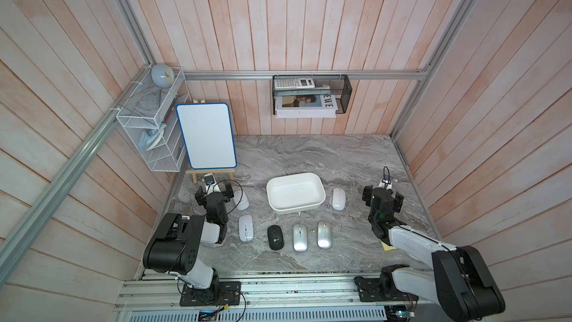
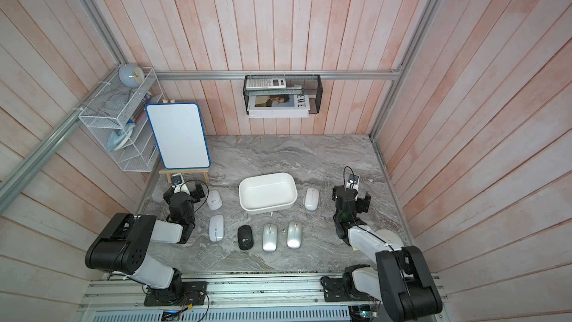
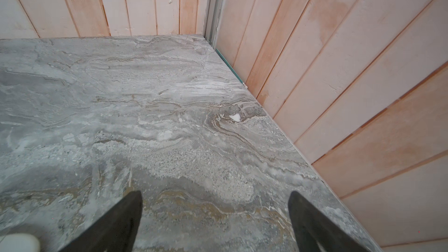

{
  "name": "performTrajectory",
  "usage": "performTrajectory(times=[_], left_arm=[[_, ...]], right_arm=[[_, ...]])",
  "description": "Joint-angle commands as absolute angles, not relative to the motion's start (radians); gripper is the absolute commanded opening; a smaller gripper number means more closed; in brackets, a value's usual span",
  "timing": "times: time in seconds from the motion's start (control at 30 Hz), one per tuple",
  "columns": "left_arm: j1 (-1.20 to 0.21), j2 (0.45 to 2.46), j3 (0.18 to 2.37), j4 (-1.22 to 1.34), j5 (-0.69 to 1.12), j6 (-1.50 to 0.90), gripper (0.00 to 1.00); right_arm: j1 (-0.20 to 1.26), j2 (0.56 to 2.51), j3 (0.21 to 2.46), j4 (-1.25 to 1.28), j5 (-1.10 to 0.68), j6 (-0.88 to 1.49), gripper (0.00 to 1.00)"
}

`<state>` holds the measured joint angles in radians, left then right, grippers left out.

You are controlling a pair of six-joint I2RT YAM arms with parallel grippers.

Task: Take out the mouse from the storage box
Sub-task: Reset both arms

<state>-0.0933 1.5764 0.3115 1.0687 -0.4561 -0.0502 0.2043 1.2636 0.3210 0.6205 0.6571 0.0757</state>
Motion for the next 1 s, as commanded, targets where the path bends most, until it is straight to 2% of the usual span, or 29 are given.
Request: performTrajectory(times=[0.0, 0.27, 0.4, 0.97], left_arm=[[-0.086, 1.568, 0.333, 1.026, -0.483, -0.068, 1.0], [-0.086, 1.573, 0.34, 1.021, -0.483, -0.064, 1.0], [-0.086, 1.572, 0.34, 1.021, -0.483, -0.065, 1.0], [-0.069, 1.571, 0.361, 0.974, -0.462, -0.081, 1.0]], right_arm=[[0.199, 1.351, 0.27, 0.944, 0.649, -0.016, 0.98], [0.156, 1.603, 0.279, 1.191, 0.482, -0.018, 0.98], [0.138, 1.569, 0.342, 1.012, 0.46, 0.006, 0.98], [0.132, 1.578, 0.345, 1.018, 0.482, 0.021, 0.98]])
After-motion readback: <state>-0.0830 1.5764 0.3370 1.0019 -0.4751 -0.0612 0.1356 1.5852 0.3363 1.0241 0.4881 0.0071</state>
